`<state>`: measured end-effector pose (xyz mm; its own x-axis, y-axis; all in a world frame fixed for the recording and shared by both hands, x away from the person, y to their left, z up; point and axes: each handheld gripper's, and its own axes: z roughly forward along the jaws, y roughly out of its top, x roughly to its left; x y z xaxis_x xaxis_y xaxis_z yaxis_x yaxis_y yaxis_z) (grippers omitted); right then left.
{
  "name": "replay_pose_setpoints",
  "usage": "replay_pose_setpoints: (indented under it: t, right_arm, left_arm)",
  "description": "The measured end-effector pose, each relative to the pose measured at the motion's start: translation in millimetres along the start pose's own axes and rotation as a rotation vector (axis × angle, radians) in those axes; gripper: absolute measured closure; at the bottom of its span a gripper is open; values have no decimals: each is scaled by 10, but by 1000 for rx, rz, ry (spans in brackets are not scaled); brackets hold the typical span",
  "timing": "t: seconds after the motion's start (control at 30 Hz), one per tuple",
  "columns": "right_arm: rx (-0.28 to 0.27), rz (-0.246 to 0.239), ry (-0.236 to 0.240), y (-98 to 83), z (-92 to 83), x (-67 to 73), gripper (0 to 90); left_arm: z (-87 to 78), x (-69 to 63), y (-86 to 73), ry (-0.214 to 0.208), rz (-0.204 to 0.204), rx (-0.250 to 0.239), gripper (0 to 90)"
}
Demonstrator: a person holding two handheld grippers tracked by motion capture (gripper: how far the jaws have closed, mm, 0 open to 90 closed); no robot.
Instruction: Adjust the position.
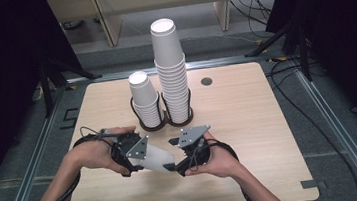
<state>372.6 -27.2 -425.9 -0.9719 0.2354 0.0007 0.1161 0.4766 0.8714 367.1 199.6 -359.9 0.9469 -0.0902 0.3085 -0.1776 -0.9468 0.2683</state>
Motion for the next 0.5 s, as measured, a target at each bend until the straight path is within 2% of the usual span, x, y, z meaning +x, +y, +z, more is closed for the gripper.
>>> replay_pose_setpoints:
  t: [0.03,0.07,0.13,0.3,0.33,0.4,0.43,0.47,0.5]
  right_arm:
    - [4,-3,2,7,18,4,178]
    - [17,20,14,12,31,19,178]
    - [25,-9,13,28,66,18,177]
    - [52,-21,14,68,129,30,176]
    - [76,10,14,81,128,54,177]
    - [84,8,9,104,154,62,177]
    - [76,-46,8,117,171,30,177]
    - [99,7,10,119,176,63,177]
    - [92,-51,5,130,197,30,177]
  left_arm:
    - [7,4,-1,1,2,4,202]
    - [15,6,-2,-2,0,7,202]
    - [21,7,0,-5,3,15,201]
    - [37,15,29,-5,8,33,200]
    - [39,17,35,-7,7,36,200]
    - [39,21,49,-9,10,39,200]
    - [41,20,55,-9,12,40,200]
    - [45,22,61,-7,16,43,200]
    - [48,20,66,-8,17,45,200]
